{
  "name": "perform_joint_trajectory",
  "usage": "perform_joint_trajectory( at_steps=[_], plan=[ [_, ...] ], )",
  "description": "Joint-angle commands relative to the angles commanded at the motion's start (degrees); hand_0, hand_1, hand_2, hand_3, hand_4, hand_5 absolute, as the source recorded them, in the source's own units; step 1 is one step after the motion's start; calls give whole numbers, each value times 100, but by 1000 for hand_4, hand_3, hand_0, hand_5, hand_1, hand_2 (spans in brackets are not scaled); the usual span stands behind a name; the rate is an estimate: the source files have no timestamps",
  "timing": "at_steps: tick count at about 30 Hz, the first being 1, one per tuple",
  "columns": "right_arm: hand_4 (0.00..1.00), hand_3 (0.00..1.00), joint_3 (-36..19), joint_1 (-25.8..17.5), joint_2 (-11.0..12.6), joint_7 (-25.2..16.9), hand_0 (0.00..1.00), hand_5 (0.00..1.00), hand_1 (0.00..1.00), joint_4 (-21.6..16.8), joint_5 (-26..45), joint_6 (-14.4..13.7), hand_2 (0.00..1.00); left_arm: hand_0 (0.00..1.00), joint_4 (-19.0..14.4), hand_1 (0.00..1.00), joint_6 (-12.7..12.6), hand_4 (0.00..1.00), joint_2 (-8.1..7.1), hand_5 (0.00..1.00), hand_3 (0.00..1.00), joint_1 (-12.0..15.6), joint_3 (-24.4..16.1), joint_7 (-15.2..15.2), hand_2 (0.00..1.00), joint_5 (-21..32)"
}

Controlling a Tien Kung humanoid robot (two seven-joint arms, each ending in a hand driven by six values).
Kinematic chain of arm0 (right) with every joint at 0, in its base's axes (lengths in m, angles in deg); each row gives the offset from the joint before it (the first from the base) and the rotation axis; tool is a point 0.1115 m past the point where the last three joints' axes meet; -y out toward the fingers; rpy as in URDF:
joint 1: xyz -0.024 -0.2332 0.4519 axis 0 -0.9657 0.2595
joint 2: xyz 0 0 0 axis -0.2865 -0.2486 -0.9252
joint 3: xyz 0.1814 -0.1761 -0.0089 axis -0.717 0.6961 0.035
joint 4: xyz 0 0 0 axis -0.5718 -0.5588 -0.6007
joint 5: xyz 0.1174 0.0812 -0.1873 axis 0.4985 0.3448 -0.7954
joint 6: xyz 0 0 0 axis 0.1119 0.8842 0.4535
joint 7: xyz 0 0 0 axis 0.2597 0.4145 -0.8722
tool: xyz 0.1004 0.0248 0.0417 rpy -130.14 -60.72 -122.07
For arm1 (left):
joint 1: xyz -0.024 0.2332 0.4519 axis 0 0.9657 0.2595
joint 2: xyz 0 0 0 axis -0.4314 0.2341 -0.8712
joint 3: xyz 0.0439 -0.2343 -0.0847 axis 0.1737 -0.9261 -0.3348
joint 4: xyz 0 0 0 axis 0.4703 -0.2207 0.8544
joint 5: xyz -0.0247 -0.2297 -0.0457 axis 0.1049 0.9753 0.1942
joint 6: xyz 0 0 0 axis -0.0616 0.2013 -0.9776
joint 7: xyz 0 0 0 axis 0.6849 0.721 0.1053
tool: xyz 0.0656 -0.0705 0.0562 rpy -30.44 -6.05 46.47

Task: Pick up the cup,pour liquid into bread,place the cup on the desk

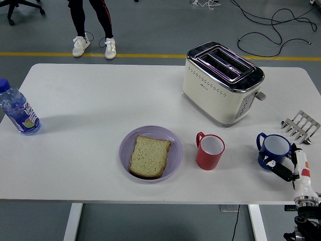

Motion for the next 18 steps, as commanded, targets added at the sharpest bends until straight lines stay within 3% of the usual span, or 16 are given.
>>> perform_joint_trajectory(
  at_steps=[1, 6, 7, 18],
  plan=[
    [878, 760, 2, 2, -1, 7, 796, 54, 656, 0, -15, -3, 744, 655, 0, 689, 1, 303, 0, 877, 590, 2, 0, 0, 707, -4],
    [878, 760, 16, 9, -6, 122, 796, 54, 656, 14, -173, -13, 744, 655, 0, 689, 2, 303, 0, 877, 590, 8, 68, -1, 707, 45],
    [910, 900, 13, 9, -8, 135, 823, 36, 693, 17, -188, -12, 811, 656, 0, 689, 2, 302, 0, 876, 590, 7, 80, -1, 707, 54],
    [920, 943, -14, 5, 2, 116, 840, 30, 717, -11, -271, -80, 841, 656, 0, 689, -18, 302, 0, 875, 590, -13, 131, -9, 707, 150]
  ],
)
